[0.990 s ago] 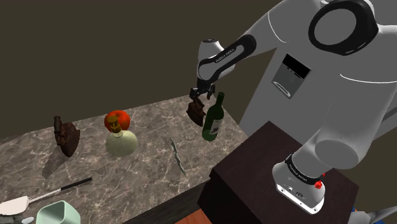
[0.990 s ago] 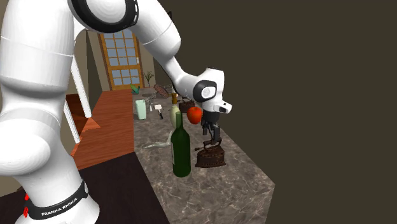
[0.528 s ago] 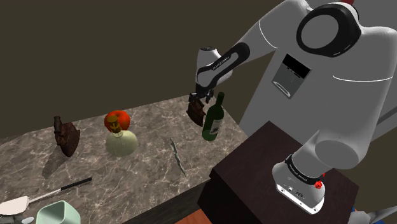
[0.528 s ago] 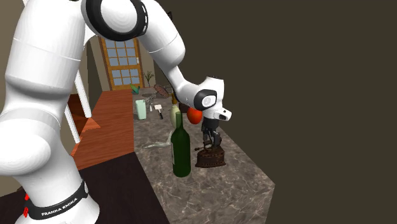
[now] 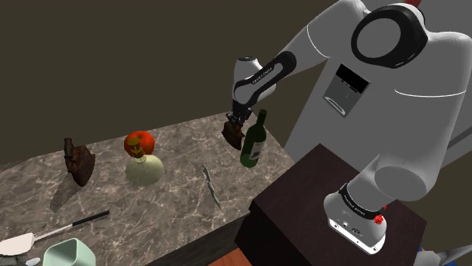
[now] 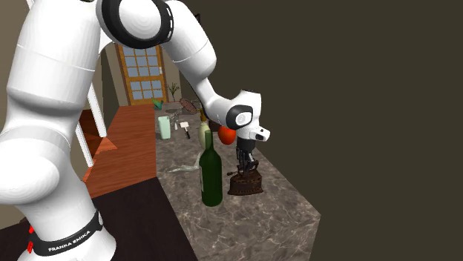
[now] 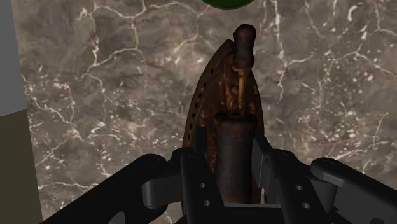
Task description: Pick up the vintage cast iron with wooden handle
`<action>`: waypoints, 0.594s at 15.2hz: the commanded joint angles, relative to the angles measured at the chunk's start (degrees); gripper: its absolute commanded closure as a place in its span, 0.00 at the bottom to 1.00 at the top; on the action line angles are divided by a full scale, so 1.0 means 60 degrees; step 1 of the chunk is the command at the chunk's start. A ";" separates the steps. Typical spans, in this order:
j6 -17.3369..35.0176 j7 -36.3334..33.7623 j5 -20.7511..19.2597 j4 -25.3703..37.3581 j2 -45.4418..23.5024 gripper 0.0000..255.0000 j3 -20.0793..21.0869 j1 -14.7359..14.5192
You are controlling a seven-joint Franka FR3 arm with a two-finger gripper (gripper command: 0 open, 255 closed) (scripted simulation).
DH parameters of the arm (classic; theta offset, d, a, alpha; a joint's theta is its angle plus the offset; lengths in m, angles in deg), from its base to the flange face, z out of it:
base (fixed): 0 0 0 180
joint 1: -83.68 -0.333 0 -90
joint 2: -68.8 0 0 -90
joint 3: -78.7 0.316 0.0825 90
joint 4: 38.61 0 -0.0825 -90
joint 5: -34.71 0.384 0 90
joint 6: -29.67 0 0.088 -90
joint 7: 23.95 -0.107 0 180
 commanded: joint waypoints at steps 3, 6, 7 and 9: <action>-0.0005 0.0006 0.0001 0.0000 -0.0002 1.00 0.0000 0.0003; -0.0293 0.0027 0.0035 -0.0034 0.0320 1.00 0.0025 0.0022; -0.0392 0.0034 0.0047 -0.0037 0.0423 1.00 0.0033 0.0028; -0.0592 0.0049 0.0071 -0.0043 0.0628 1.00 0.0048 0.0039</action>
